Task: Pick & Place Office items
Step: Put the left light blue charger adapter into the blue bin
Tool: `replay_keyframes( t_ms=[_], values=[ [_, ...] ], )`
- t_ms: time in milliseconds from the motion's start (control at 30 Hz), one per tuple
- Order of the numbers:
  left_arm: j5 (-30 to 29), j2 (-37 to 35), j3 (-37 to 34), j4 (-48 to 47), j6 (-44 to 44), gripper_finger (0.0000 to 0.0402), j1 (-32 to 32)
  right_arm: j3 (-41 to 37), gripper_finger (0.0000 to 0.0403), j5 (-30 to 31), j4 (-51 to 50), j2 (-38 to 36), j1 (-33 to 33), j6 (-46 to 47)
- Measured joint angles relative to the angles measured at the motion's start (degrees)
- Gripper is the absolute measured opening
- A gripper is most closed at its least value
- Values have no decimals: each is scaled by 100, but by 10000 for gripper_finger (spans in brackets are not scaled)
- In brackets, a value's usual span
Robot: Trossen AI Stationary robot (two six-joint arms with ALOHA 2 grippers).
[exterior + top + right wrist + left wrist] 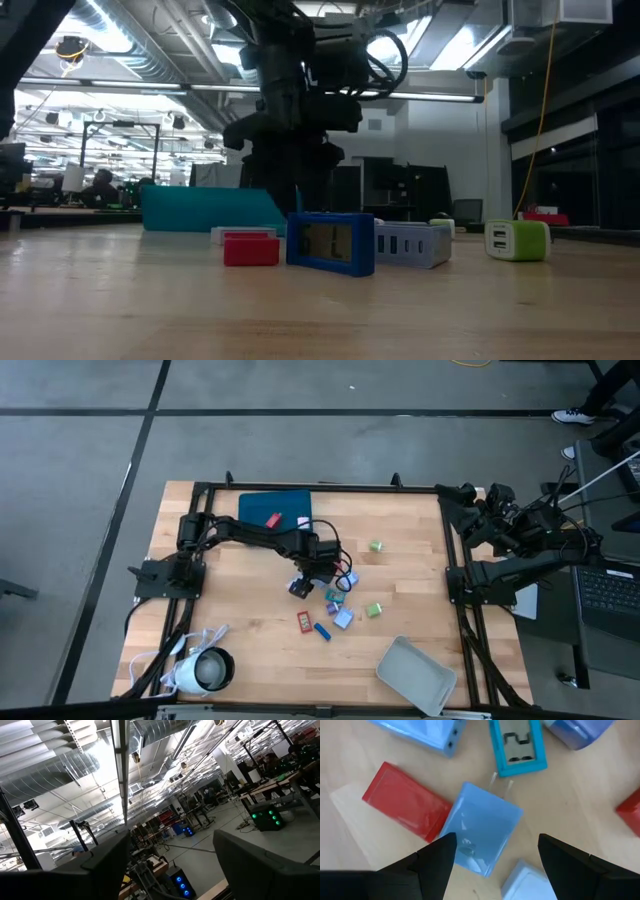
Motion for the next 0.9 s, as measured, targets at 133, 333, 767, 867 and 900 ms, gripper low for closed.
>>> replay_keyframes(
  t_ms=[133, 333, 767, 867, 900],
  values=[
    [-31, 9, 9, 52, 16, 278, 63, 0, 288, -1, 1, 0, 0, 0],
    [-47, 36, 241, 70, 238, 278, 43, 0, 288, -2, 0, 0, 0, -2],
    [105, 314, 269, 80, 378, 278, -64, 0, 288, -4, 0, 0, 0, -4],
    [130, 333, 268, 205, 373, 278, -68, 0, 288, -4, 0, 0, 0, -4],
    [139, 342, 268, 217, 375, 278, -68, 0, 288, -4, 0, 0, 0, -4]
  ],
)
